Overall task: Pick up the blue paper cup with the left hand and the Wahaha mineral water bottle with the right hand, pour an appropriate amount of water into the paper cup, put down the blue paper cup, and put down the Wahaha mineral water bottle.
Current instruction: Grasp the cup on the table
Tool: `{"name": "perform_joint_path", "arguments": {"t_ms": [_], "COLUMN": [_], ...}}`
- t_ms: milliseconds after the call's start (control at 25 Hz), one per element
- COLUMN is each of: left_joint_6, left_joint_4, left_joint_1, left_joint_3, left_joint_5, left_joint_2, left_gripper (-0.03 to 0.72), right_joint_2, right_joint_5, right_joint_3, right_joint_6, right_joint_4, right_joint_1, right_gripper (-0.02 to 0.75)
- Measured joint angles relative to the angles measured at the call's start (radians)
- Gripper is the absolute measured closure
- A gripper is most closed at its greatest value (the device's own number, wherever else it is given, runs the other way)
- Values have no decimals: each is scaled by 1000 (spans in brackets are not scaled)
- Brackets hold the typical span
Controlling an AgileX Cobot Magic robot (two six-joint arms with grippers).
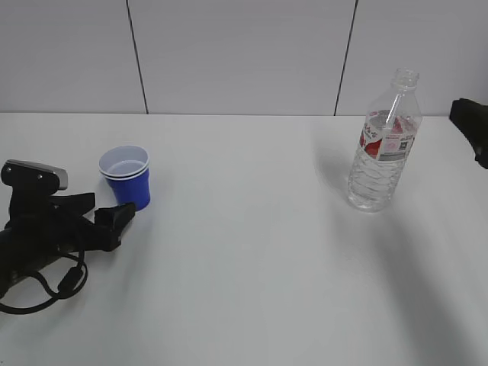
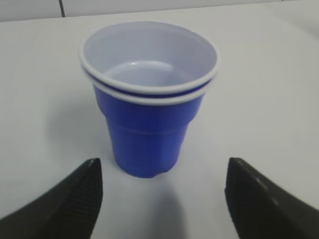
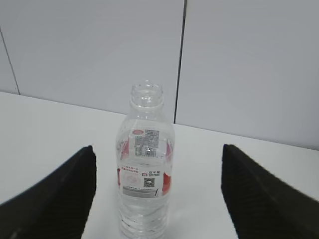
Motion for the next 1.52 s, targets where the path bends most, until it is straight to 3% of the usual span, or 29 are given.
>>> {"name": "perform_joint_path", "arguments": {"t_ms": [360, 1520], "left_joint_6": [0, 0], "left_joint_4": [-22, -12], "left_joint_1": [0, 0], "left_joint_3": [-17, -180], "left_joint_5": [0, -4], "left_joint_2": [10, 135], "left_gripper": [53, 73], "right_joint_2": [0, 0], "right_joint_5": [-92, -96], "right_joint_3": [0, 0], "right_joint_6": [88, 106], "right_joint_4": [-152, -158], "right_joint_1": [0, 0], "right_gripper": [150, 150]}}
